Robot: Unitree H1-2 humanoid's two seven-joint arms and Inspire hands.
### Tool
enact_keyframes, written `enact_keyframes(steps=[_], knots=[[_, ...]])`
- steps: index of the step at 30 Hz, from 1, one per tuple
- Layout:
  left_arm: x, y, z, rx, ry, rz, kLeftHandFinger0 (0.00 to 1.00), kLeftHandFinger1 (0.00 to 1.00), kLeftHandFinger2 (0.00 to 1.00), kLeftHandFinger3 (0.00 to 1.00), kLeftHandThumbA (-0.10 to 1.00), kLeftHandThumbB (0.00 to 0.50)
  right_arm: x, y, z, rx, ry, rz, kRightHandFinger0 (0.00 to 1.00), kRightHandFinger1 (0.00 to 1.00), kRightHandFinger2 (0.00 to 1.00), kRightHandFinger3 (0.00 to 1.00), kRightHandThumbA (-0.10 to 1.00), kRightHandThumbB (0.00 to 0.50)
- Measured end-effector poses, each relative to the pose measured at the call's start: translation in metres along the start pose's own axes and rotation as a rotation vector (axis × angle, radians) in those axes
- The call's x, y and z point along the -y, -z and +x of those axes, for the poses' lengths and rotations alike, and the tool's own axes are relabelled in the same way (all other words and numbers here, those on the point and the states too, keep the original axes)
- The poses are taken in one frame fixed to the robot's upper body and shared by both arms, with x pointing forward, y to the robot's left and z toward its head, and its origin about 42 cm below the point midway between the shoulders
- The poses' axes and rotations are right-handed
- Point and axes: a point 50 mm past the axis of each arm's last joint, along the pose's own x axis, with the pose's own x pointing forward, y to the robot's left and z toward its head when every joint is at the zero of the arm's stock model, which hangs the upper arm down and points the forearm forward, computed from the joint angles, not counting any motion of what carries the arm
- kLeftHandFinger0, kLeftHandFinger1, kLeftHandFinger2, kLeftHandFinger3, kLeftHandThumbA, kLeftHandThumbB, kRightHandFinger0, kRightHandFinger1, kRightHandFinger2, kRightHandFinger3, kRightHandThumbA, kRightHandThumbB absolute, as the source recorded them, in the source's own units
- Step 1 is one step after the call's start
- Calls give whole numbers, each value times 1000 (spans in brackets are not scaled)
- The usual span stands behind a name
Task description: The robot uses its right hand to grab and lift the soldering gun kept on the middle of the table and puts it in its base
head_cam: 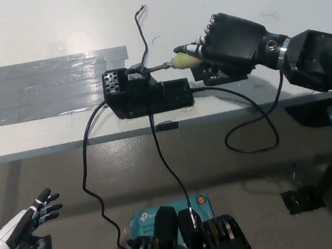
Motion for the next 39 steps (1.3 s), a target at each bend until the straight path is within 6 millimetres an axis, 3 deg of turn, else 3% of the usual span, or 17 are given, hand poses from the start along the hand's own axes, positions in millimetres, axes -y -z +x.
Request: enact_keyframes(steps=[1, 2, 3, 4, 5, 8, 18, 19, 20, 22, 25, 27, 28, 31, 34, 37, 39], knots=[[0, 0, 0, -1, 0, 0, 1000, 1000, 1000, 1000, 1000, 236, 0, 1, -2, -1, -2, -2, 0, 0, 178, 435, -100, 306], [0, 0, 0, -1, 0, 0, 1000, 1000, 1000, 1000, 1000, 228, -1, 2, -3, -2, -2, -4, 0, 0, 35, 433, -100, 299], [0, 1, 0, -1, 0, 0, 1000, 1000, 1000, 1000, 1000, 226, -1, 2, -3, -3, -2, -4, 0, 0, 5, 449, -100, 307], [1, 0, -1, -1, 1, 0, 1000, 1000, 1000, 1000, 1000, 226, -2, 3, -4, -4, 1, -7, 0, 0, 0, 454, -100, 308], [1, 0, -1, 1, 1, 1, 1000, 1000, 1000, 1000, 1000, 223, -3, 3, -4, -5, 1, -9, 0, 2, 96, 470, -100, 294], [1, -1, -1, 5, 3, 4, 1000, 1000, 1000, 1000, 1000, 223, -4, 4, -5, -10, -4, -11, 0, 0, 0, 536, -93, 263], [4, -1, 0, 5, 11, 8, 1000, 1000, 1000, 1000, 1000, 237, -5, 5, -2, -35, -28, 6, 0, 0, 3, 484, -35, 239], [4, -1, 0, 4, 12, 10, 1000, 1000, 1000, 1000, 1000, 232, -6, 4, 1, -35, -29, 11, 0, 0, 86, 464, -61, 255], [5, -1, 0, 3, 13, 11, 1000, 1000, 1000, 1000, 1000, 231, -6, 3, 2, -36, -32, 15, 0, 0, 196, 415, -98, 208], [5, -1, 0, 2, 14, 14, 1000, 1000, 1000, 1000, 1000, 228, -5, 1, 6, -40, -38, 24, 0, 0, 278, 417, -100, 205], [6, -1, 0, 1, 16, 18, 1000, 1000, 1000, 1000, 1000, 210, -3, -2, 13, -49, -47, 40, 0, 0, 304, 495, -51, 165], [7, 0, 0, -2, 17, 19, 1000, 1000, 1000, 1000, 1000, 208, -1, -3, 17, -54, -50, 49, 0, 0, 300, 507, -26, 140], [7, 0, 0, -2, 18, 20, 1000, 1000, 1000, 1000, 1000, 211, -1, -3, 17, -57, -50, 52, 0, 0, 292, 492, -32, 176], [7, 0, 0, -3, 19, 20, 1000, 1000, 1000, 1000, 1000, 219, 0, -2, 18, -66, -59, 55, 0, 0, 278, 491, 15, 126], [8, 0, 0, -4, 21, 23, 1000, 1000, 1000, 1000, 1000, 210, -1, -1, 18, -68, -71, 48, 0, 0, 267, 430, -99, 189], [9, 0, 0, -4, 22, 24, 1000, 1000, 1000, 1000, 1000, 207, -1, -2, 18, -65, -76, 39, 0, 0, 276, 449, -100, 227], [9, 0, 0, -4, 22, 25, 1000, 1000, 1000, 1000, 1000, 212, -1, -2, 18, -61, -79, 30, 0, 0, 299, 361, -100, 291]])
